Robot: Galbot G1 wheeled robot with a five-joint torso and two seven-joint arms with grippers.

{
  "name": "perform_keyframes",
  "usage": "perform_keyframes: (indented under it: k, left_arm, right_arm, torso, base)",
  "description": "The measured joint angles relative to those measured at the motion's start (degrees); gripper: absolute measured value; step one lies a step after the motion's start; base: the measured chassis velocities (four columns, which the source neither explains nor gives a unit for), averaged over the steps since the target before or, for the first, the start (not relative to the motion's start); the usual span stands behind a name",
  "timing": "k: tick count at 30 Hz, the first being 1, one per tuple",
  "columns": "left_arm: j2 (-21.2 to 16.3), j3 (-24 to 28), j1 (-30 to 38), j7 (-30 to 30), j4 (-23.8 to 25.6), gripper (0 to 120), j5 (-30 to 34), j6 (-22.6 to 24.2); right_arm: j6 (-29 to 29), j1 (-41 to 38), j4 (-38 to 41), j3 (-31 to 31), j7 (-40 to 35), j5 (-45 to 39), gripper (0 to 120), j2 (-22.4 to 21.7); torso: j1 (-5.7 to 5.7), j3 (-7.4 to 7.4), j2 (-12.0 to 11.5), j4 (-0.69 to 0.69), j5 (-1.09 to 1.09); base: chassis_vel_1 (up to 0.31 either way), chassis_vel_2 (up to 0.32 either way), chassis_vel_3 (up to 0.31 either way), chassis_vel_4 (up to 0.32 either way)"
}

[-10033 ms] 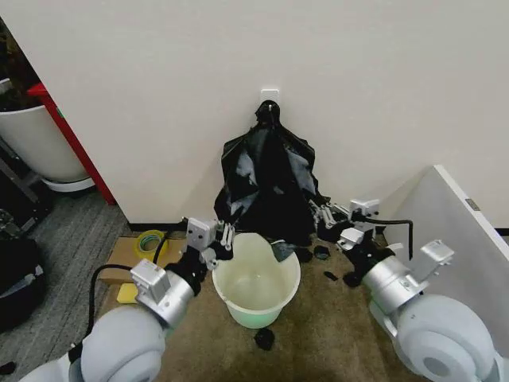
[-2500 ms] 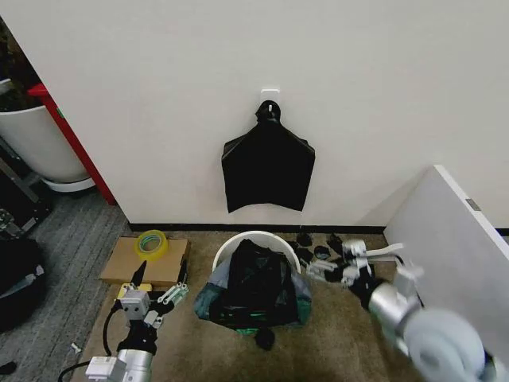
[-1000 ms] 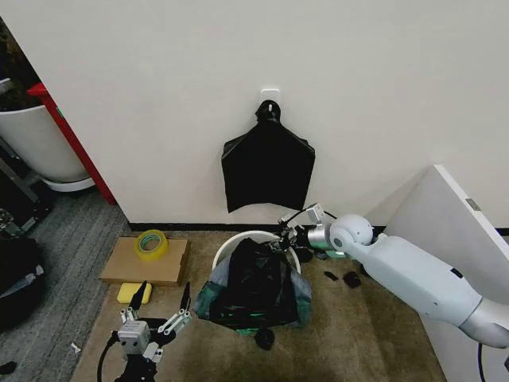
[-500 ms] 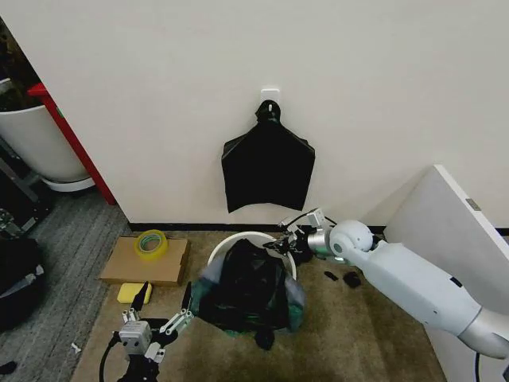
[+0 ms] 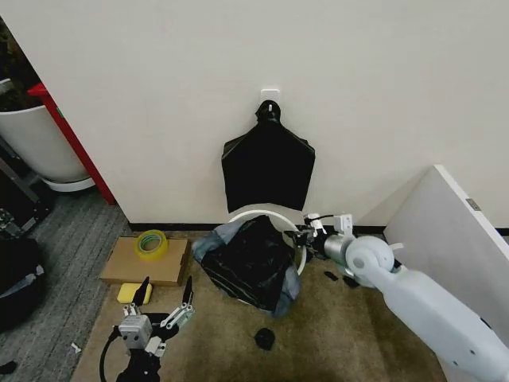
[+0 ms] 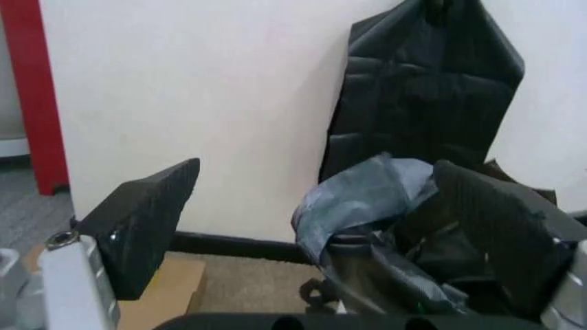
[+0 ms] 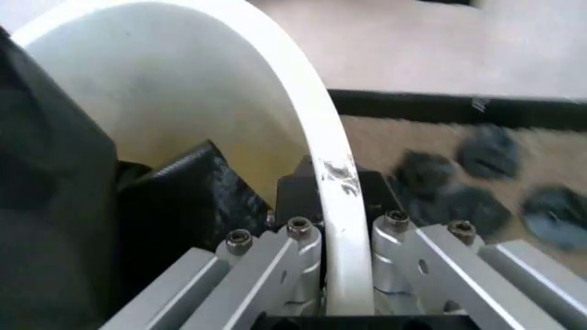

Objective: Place the garbage bag over the trash bin.

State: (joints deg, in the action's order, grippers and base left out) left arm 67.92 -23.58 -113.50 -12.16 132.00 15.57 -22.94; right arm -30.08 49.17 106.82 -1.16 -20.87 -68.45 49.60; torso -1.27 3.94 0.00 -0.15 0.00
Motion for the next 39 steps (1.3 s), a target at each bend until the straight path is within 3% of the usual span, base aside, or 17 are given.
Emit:
perform_keyframes:
  k: [8, 21, 39]
  left_arm:
    - [-0.55, 0.75, 0.47, -0.10, 0.28, 100, 0.02, 0.23]
    - [-0.66, 4.63, 3.97, -1.76, 0.18, 100, 0.14, 4.49]
    - [-0.75, 5.21, 3.83, -2.17, 0.30, 100, -0.50, 5.29]
  right_arm:
    - [3.91, 9.50, 8.77, 4.67, -18.10, -2.61, 1, 4.63]
    - [14.81, 20.49, 13.14, 5.43, -24.67, 9.09, 1, 14.02]
    - [16.15, 21.37, 9.27, 1.51, -32.91, 12.52, 1, 22.47]
  torso:
    - [0.00, 0.00, 0.00, 0.01, 0.01]
    - [0.00, 0.00, 0.00, 0.01, 0.00]
    - [0.00, 0.00, 0.00, 0.01, -0.01]
  base:
    - [0.000, 0.000, 0.000, 0.000]
    - [0.000, 0.000, 0.000, 0.000]
    - [0.000, 0.000, 0.000, 0.000]
